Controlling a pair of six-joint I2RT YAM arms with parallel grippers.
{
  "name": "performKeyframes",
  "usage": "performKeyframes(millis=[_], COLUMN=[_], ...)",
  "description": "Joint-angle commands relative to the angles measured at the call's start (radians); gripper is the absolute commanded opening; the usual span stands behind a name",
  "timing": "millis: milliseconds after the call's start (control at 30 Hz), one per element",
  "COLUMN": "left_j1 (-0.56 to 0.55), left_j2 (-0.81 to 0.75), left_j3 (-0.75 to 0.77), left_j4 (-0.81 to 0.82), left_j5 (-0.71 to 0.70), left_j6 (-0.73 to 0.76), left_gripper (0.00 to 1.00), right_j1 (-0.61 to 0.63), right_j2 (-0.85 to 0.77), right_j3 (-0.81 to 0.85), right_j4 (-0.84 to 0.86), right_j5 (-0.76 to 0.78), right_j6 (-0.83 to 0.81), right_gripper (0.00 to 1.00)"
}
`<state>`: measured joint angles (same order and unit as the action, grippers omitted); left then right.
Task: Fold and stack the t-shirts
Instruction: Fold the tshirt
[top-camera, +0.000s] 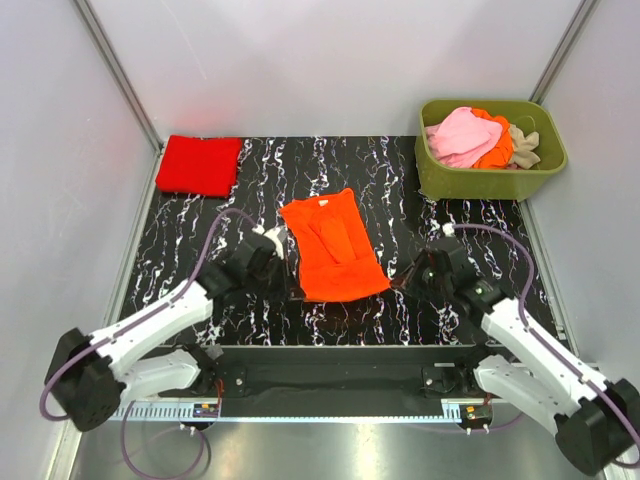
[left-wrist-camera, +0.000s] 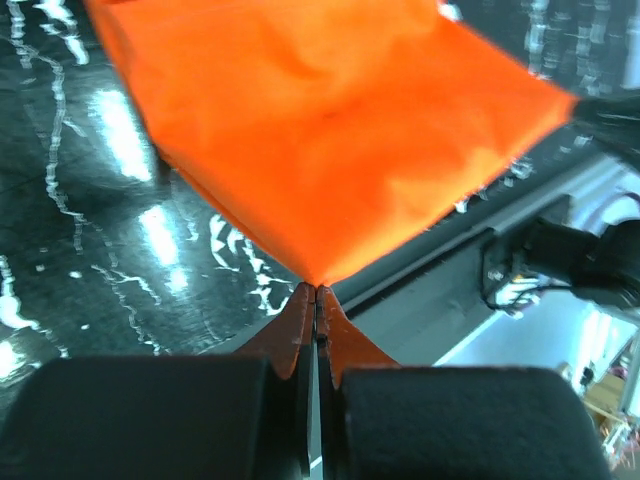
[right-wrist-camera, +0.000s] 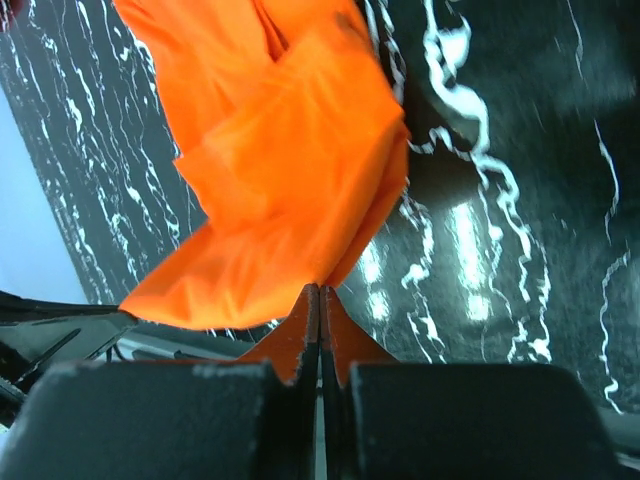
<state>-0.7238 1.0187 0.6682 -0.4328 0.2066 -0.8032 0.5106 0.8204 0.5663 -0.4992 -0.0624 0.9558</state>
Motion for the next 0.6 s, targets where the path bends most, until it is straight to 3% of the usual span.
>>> performKeyframes(millis=[0,100,300,567], left_j1=[0.035,0.104,0.288,0.451], left_j2=[0.084,0.144,0.317,0.610], left_j3=[0.125,0.212,0.421,0.685], left_j4=[-0.032,-0.047,-0.087,-0.095], left_j5=[-0.033,-0.021,0.042,0.100], left_j6=[0.032,0.073,0.170,0.223], left_gripper=[0.00,0.00,0.00,0.00], right_j1=[0.006,-0.018,-0.110,-0.184], right_j2=[0.109,0.248,0.593,1.029], right_j3=[0.139,0.294,0.641,1.087], right_j4=[0.004,0.005,0.007,0.007], right_j5=[0.056,0.090,-0.068,-0.211], right_j6=[-0.116,-0.199,-0.333,-0.411], right_gripper=[0.00,0.00,0.00,0.00])
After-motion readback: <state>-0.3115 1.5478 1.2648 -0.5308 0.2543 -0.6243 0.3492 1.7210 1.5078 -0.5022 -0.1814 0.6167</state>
